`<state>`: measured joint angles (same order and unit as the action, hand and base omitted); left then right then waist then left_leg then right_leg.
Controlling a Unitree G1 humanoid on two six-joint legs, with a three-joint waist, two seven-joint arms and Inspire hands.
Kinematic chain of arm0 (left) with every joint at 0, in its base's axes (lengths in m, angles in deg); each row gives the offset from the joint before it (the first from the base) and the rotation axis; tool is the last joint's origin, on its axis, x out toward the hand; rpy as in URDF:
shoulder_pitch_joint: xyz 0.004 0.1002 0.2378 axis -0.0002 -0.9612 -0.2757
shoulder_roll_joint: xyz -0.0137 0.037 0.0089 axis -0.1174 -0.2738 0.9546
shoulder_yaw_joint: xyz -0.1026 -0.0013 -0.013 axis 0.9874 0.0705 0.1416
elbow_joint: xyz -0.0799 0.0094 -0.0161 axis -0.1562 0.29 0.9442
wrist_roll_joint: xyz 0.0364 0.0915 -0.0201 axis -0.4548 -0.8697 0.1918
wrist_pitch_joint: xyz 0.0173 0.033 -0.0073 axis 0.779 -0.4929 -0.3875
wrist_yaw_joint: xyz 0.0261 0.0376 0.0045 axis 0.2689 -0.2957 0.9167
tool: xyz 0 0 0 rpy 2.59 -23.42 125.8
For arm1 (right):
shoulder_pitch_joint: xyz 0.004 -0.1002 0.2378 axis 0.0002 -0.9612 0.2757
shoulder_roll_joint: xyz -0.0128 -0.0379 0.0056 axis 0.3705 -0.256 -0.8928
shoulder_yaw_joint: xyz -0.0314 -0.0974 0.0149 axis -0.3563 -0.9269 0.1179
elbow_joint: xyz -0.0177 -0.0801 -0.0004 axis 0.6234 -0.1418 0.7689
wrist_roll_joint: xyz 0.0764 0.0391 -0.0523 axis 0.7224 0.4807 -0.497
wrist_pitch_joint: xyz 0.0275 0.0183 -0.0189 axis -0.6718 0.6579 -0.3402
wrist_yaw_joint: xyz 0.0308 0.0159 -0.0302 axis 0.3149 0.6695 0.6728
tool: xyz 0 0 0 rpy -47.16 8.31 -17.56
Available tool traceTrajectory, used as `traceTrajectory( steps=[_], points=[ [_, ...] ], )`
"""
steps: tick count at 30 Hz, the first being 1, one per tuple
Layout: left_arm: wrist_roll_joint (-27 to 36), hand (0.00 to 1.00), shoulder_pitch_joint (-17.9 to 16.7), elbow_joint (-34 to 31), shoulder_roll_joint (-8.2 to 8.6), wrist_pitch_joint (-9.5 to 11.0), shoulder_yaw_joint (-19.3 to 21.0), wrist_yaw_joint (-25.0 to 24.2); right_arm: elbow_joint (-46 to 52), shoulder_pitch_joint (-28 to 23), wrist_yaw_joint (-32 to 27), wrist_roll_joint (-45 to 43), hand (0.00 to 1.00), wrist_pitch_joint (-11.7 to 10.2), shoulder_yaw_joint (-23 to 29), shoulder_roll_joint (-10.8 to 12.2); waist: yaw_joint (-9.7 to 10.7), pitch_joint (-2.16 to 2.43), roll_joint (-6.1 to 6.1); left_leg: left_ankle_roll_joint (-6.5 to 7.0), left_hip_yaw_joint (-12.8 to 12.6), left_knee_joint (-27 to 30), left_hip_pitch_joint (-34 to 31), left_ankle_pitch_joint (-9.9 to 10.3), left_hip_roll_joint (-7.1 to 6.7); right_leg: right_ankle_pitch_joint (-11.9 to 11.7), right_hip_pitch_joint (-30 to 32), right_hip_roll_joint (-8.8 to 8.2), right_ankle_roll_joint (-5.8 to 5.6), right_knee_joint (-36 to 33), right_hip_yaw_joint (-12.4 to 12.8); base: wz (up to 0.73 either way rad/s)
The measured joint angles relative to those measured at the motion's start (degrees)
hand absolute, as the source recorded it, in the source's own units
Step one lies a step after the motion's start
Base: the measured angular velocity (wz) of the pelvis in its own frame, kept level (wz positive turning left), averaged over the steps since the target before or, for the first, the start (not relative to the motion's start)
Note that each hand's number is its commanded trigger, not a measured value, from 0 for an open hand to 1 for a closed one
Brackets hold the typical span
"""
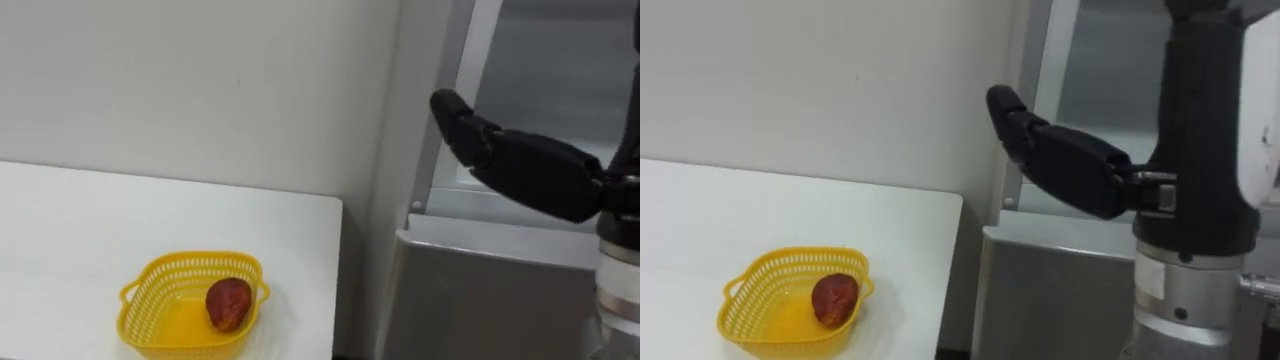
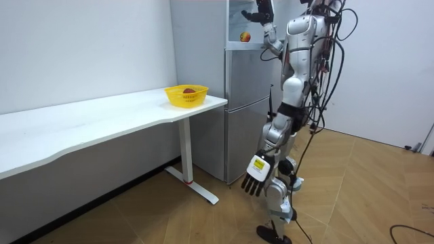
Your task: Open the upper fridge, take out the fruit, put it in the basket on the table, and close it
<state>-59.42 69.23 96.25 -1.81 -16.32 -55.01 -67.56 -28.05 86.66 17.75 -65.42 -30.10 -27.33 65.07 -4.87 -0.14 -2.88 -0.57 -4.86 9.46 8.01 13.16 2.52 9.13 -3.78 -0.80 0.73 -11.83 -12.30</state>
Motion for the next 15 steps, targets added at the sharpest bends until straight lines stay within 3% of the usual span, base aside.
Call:
traceTrajectory(
  steps=[8, 15],
  points=[
    [1.6, 0.0, 0.3, 0.4, 0.29, 0.0, -0.6, 0.8, -1.0, -4.0, -0.9, 5.7, 0.0, 0.3, 4.5, -0.5, 1.1, 0.03, -0.99, 0.01, -1.1, -0.3, 0.7, 0.0, 0.01, 0.0, -0.1, 0.17, -0.02, 0.0, 1.2, -0.07],
    [1.4, 0.0, 0.0, 0.3, 0.29, -0.4, -0.1, 0.5, -5.8, -4.0, -3.8, 7.8, 0.0, 0.7, 10.0, -0.6, 1.6, 0.01, -1.07, -0.02, -1.1, -0.5, 0.7, 0.0, 0.08, 0.0, 0.0, 0.23, -0.03, 0.1, 1.0, 0.0]
  ],
)
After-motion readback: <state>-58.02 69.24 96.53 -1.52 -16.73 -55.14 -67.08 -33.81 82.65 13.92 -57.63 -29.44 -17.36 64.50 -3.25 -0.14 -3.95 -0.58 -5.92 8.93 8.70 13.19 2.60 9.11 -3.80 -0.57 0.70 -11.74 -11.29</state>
